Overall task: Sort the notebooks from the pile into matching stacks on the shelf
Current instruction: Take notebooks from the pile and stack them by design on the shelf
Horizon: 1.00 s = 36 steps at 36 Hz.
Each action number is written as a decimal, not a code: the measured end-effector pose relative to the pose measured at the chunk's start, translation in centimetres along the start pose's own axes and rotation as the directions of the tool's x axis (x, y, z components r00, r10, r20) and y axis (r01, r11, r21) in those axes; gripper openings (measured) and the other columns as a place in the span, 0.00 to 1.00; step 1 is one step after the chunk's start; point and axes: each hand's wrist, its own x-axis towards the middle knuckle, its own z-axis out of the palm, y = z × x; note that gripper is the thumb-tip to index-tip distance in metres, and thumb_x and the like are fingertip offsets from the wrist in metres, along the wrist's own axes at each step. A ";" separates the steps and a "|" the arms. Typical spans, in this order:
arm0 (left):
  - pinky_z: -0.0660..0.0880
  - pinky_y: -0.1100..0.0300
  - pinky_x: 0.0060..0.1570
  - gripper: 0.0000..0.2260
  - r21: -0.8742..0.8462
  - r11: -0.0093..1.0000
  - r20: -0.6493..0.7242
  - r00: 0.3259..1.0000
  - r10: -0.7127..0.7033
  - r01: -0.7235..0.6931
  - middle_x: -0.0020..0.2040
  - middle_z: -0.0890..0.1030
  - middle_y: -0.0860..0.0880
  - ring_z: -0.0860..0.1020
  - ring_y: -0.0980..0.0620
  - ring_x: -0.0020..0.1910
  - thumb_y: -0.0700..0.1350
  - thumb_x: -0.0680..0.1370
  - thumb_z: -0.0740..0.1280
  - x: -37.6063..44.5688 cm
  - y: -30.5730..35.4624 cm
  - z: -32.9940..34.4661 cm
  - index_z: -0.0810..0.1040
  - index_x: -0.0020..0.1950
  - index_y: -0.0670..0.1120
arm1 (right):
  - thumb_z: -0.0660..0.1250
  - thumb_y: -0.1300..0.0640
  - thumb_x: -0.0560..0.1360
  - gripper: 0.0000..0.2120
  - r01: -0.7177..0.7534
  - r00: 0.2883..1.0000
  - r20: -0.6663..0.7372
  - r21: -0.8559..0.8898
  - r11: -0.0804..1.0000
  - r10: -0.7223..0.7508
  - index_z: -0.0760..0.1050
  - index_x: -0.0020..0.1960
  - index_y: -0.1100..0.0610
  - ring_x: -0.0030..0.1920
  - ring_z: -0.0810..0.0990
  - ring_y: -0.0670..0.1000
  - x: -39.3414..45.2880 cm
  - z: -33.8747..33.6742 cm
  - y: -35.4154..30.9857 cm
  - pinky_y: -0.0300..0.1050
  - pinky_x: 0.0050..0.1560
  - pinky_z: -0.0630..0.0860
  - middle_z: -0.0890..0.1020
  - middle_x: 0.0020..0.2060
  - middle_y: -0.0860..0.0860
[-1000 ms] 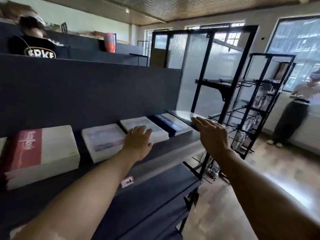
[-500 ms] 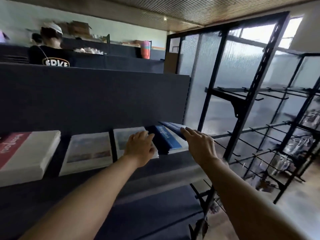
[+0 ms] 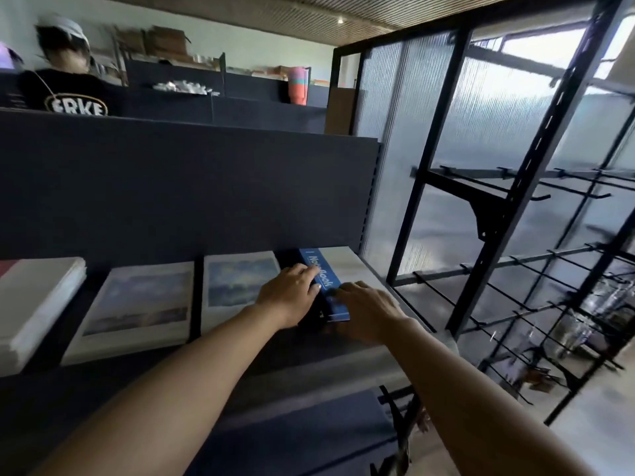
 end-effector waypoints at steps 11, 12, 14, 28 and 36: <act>0.67 0.45 0.66 0.37 0.154 0.988 0.227 0.972 -0.057 0.022 0.75 0.61 0.50 0.62 0.47 0.72 0.70 0.74 0.59 1.1 2.4 0.8 0.58 0.77 0.51 | 0.72 0.35 0.66 0.57 -0.268 0.942 0.256 0.188 0.945 0.216 0.37 0.78 0.53 0.76 0.53 0.61 1.0 0.4 5.8 0.58 0.73 0.57 0.47 0.78 0.56; 0.67 0.45 0.66 0.39 0.159 0.987 0.231 0.971 -0.061 0.024 0.75 0.61 0.50 0.62 0.47 0.71 0.70 0.72 0.61 1.2 2.5 0.9 0.57 0.77 0.51 | 0.73 0.35 0.65 0.59 -0.273 0.940 0.265 0.212 0.938 0.214 0.37 0.78 0.53 0.75 0.55 0.61 1.2 0.3 6.0 0.58 0.72 0.59 0.49 0.77 0.57; 0.67 0.46 0.67 0.39 0.161 0.986 0.226 0.972 -0.068 0.032 0.74 0.61 0.49 0.63 0.47 0.71 0.68 0.72 0.64 1.6 2.7 0.9 0.57 0.77 0.50 | 0.74 0.37 0.65 0.58 -0.264 0.944 0.262 0.229 0.937 0.202 0.38 0.78 0.55 0.73 0.61 0.61 1.6 0.1 6.3 0.57 0.70 0.62 0.55 0.76 0.57; 0.64 0.52 0.69 0.31 0.102 0.987 0.211 0.967 -0.142 0.123 0.76 0.61 0.48 0.64 0.47 0.73 0.55 0.79 0.65 2.6 3.4 1.0 0.57 0.77 0.47 | 0.77 0.48 0.67 0.53 -0.193 0.977 0.148 0.334 0.923 0.151 0.44 0.78 0.55 0.68 0.69 0.59 3.0 1.1 7.7 0.54 0.65 0.68 0.67 0.71 0.56; 0.62 0.50 0.71 0.31 0.116 0.978 0.214 0.957 -0.194 0.172 0.78 0.57 0.50 0.60 0.47 0.75 0.54 0.79 0.65 2.3 3.4 0.9 0.56 0.78 0.49 | 0.77 0.49 0.67 0.54 -0.197 0.979 0.138 0.416 0.888 0.153 0.42 0.78 0.54 0.67 0.69 0.59 3.0 1.1 7.6 0.54 0.66 0.68 0.68 0.70 0.56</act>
